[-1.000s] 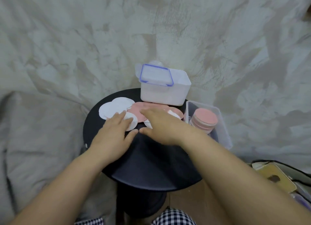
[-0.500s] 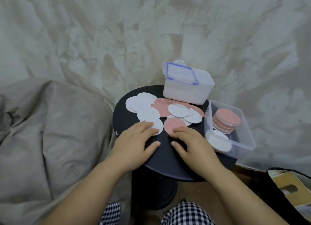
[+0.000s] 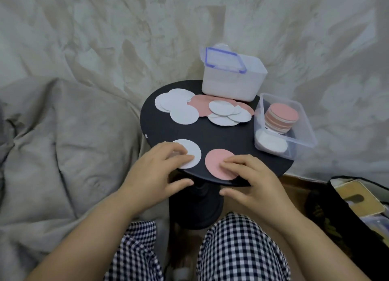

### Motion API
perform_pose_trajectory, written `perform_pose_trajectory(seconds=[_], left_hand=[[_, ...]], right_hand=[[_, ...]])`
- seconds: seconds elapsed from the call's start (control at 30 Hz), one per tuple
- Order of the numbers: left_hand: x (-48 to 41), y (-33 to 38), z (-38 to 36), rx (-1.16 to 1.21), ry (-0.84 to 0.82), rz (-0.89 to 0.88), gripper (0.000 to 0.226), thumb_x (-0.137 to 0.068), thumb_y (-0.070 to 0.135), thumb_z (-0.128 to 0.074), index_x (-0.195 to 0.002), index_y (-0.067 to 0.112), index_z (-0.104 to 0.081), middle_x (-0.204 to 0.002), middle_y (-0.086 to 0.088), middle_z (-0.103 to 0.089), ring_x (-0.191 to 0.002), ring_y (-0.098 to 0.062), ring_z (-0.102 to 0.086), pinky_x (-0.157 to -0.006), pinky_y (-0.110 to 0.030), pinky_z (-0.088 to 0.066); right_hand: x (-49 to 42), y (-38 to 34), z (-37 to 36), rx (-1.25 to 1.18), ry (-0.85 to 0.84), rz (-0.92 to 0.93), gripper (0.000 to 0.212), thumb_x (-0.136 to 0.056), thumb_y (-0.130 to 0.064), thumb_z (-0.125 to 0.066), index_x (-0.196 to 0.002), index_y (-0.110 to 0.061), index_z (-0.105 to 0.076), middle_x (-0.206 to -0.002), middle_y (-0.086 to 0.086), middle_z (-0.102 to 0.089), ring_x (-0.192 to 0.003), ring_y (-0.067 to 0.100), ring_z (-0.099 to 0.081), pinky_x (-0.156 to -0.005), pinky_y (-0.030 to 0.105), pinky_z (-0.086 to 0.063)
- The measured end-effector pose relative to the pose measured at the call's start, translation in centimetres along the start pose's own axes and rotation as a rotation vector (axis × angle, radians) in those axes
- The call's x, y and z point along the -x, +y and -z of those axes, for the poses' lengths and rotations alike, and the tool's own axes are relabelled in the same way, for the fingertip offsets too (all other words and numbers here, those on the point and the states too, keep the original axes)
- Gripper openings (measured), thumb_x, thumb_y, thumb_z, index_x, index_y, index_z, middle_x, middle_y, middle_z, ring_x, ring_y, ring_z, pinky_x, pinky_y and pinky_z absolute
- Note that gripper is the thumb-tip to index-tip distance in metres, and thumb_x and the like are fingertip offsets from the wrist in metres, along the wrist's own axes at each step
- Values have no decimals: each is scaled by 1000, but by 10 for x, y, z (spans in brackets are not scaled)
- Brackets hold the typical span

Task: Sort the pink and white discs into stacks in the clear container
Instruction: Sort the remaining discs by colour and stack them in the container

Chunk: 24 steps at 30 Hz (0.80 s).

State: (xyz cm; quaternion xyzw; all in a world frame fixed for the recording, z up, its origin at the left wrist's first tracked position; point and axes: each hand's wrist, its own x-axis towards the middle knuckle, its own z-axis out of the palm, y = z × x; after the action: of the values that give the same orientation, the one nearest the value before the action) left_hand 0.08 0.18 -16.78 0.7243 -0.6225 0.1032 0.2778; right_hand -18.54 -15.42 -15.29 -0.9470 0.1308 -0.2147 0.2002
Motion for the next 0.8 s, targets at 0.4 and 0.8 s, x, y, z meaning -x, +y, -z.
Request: perform_pose_trajectory(seconds=[0.4, 0.8], left_hand=[[-14, 59, 35, 916, 305, 565, 19, -88, 16, -59, -86, 30, -72, -87, 15, -73, -82, 0, -67, -73, -18, -53], [4, 34, 35, 830, 572, 854, 15, -91, 17, -56, -88, 29, -65, -85, 3, -74, -83, -16, -69, -80, -44, -55]], right_hand=[[-22, -45, 7, -717, 288, -272, 13, -80, -17, -68, -79, -29, -65, -76, -17, -67, -69, -2, -60, -63, 17, -50], [-98, -43, -23, -154, -25, -138, 40, -91, -37, -54, -128, -21, -52, -138, -5, -46, -129, 10, -38, -108, 26, -30]])
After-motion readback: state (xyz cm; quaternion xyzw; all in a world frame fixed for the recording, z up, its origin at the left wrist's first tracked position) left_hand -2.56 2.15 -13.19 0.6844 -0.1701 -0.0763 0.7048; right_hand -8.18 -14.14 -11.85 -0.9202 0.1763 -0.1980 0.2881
